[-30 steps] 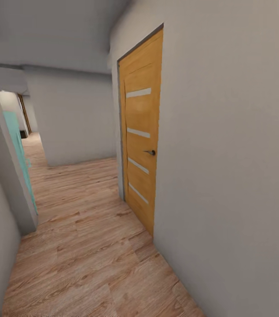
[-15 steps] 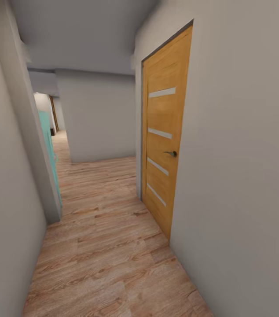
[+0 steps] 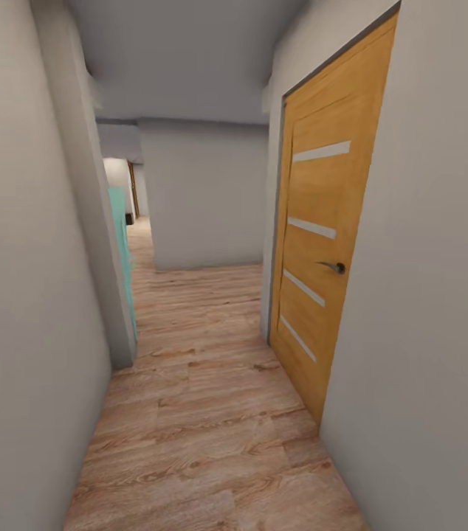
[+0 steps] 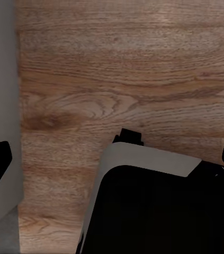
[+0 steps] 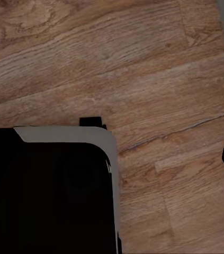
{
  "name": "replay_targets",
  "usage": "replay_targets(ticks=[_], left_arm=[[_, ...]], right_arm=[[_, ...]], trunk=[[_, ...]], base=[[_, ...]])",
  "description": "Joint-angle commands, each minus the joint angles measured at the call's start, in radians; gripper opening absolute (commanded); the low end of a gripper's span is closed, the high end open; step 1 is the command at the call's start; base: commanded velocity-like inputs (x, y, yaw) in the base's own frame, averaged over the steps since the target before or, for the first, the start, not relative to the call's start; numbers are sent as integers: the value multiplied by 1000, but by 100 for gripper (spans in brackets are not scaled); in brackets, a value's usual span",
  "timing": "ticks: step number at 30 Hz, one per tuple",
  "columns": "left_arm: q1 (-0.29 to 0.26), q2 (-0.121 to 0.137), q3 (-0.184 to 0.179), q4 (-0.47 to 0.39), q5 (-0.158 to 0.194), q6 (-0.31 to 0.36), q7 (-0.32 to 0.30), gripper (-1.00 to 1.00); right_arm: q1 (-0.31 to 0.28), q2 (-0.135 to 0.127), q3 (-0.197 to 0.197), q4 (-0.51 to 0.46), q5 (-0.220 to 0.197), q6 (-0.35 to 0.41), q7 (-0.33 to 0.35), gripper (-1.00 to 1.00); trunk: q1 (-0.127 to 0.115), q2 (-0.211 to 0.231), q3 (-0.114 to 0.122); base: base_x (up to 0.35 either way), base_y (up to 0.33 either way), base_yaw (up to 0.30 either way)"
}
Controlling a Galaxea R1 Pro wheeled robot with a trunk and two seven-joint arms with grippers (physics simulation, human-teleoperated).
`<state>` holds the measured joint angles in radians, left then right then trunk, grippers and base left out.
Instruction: Move the two storage containers from the living room to the garage. In the garage, place one container on the floor and stack the other container on top of it (either order is fine).
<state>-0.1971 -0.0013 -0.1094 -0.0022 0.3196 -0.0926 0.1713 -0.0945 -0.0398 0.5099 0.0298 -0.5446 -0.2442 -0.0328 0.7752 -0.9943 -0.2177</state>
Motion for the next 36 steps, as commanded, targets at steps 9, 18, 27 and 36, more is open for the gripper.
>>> replay_targets(ticks=[9,18,27,36], left_arm=[[-1,0,-9,1,8,-1,1,100],[-1,0,-9,1,7,1,1,100],[-1,0,-9,1,6,3,-1,100],[-1,0,-9,1,6,7,-1,100]], right_arm=[[-1,-1,7,2,-7,-12,-1,100],[-1,-3,6,2,-9,-12,3,100],[-1,-2,6,2,-9,-11,2,100],[-1,-3,21,1,19,-11,8,100]], trunk=[[1,-1,-1],[1,-1,-1],[1,-1,-1],[1,-1,-1]], base=[[320,0,300],[321,-2,278],[321,-86,40],[320,-143,1]])
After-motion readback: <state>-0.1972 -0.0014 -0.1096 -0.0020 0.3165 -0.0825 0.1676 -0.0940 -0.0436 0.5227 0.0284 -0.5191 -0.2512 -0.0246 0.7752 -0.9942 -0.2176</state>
